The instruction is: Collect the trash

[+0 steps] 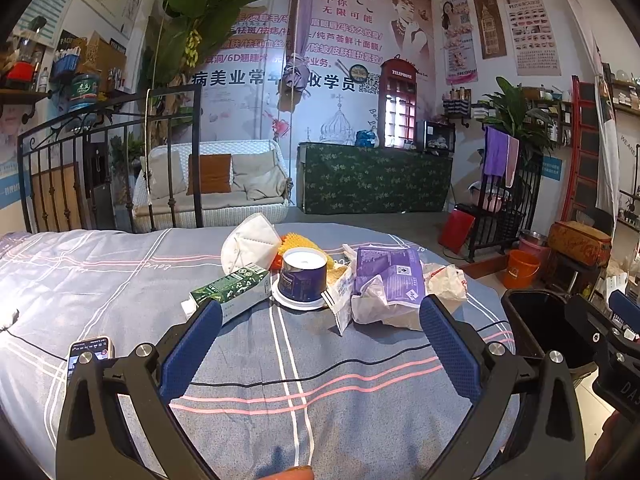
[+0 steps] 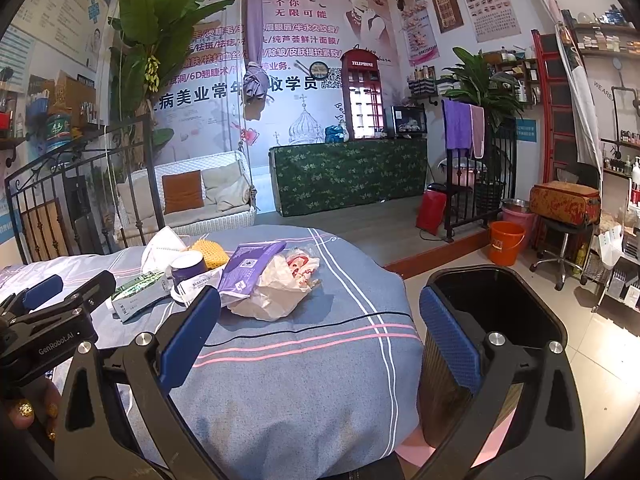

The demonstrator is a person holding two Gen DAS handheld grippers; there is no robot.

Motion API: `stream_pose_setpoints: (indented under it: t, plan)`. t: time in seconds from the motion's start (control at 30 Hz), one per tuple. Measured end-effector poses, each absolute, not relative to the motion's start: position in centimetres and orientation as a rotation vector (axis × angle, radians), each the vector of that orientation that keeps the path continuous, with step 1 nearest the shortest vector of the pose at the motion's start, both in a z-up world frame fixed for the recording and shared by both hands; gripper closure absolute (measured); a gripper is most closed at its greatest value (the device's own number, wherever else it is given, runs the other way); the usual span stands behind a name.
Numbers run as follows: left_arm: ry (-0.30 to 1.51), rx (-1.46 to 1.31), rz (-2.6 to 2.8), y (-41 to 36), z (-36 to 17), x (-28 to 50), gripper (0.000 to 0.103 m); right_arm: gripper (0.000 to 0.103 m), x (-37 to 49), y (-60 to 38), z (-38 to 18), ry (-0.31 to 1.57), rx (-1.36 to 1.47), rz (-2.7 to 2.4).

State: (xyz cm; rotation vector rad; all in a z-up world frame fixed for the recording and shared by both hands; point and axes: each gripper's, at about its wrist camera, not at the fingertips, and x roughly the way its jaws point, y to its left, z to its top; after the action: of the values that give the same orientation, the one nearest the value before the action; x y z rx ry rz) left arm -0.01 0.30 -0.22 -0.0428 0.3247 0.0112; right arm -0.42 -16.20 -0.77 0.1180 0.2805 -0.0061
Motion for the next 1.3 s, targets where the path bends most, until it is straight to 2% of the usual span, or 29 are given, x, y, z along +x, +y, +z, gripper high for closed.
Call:
stream_pose_setpoints:
  t: [1.3]
  plan:
    - [0.335, -0.037, 0.012, -0.1, -0.5, 0.5, 0.005, 0.005, -0.2, -16.0, -1.0, 0.296, 0.125, 0.0]
